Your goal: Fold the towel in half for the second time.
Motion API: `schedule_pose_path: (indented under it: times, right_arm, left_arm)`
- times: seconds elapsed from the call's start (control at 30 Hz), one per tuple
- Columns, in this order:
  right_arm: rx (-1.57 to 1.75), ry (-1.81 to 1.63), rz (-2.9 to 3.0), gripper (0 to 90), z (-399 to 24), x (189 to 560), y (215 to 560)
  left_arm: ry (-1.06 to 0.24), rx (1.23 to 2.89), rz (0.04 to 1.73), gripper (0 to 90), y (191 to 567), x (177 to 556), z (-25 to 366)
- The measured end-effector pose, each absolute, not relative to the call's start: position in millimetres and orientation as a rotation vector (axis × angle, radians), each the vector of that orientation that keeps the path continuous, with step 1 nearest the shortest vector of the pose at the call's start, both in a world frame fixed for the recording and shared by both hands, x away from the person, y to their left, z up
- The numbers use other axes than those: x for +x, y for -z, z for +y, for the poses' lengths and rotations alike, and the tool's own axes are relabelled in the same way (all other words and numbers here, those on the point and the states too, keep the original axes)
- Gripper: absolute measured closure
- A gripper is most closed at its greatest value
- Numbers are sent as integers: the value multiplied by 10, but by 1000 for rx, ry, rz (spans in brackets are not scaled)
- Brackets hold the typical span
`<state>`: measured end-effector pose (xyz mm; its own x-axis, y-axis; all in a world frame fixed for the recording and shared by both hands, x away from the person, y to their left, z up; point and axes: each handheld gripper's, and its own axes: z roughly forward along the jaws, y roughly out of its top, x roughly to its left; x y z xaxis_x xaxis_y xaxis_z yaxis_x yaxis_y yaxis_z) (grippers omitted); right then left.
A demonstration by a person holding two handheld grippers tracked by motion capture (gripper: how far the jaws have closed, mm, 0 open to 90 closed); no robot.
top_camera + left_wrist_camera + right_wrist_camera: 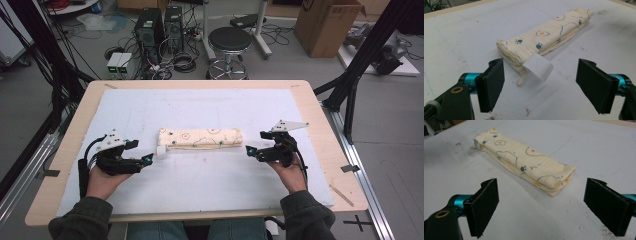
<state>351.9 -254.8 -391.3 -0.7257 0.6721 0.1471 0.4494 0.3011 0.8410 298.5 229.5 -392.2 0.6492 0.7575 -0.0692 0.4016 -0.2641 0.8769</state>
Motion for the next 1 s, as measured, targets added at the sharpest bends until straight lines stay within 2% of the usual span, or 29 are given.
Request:
schedule_pose_path:
  times: [1.0]
  right_arm:
    - [1041,-1349,2326,120,-2777,3220,4065]
  left_arm:
    - [-486,1912,890,233,4055,2681,2325]
